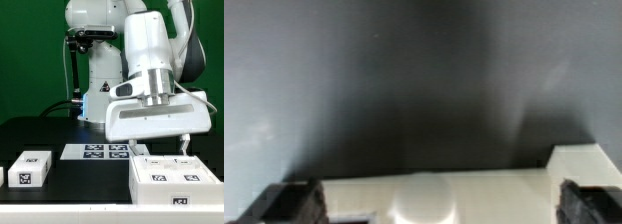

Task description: Assemble cabinet

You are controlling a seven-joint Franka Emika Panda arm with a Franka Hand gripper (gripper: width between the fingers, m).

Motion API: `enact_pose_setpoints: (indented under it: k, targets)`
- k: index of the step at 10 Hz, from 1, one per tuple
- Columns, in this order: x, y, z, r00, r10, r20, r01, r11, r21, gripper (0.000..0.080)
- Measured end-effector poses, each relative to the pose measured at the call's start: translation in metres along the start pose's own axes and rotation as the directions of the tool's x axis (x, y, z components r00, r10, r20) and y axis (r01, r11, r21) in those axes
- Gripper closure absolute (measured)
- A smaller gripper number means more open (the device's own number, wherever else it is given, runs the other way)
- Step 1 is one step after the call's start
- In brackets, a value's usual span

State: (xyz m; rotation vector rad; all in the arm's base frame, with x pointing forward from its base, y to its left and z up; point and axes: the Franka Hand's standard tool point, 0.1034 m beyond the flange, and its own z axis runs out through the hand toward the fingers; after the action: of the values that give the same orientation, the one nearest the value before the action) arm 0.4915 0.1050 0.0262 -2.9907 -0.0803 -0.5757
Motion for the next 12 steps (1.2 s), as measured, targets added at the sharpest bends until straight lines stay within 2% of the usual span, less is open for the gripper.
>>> enact_pose_setpoints:
  k: [2,4,6,8,9,10,11,12]
  targets:
    - [-0.005,-0.005,0.010,1.000,0.006,0.011,-0.006,1.000,-0.002,0.0151]
    - [-0.009,0.000,0.019,1.000,0.005,0.031,-0.004,1.000,-0.009,0.0151]
    - [-0.007,0.000,0.020,0.999,0.005,0.033,-0.005,1.000,-0.008,0.0151]
    - [-0.007,0.001,0.020,0.999,0.005,0.034,-0.005,1.000,-0.008,0.0415]
    - [-0.007,0.001,0.020,0.999,0.006,0.034,-0.006,1.000,-0.008,0.0415]
    - [-0.008,0.006,0.020,0.999,0.011,0.036,-0.011,1.000,-0.015,0.0597]
    - [-0.008,0.006,0.020,0.999,0.011,0.036,-0.010,1.000,-0.016,0.0722]
    - [-0.008,0.006,0.020,0.999,0.011,0.036,-0.010,1.000,-0.016,0.0722]
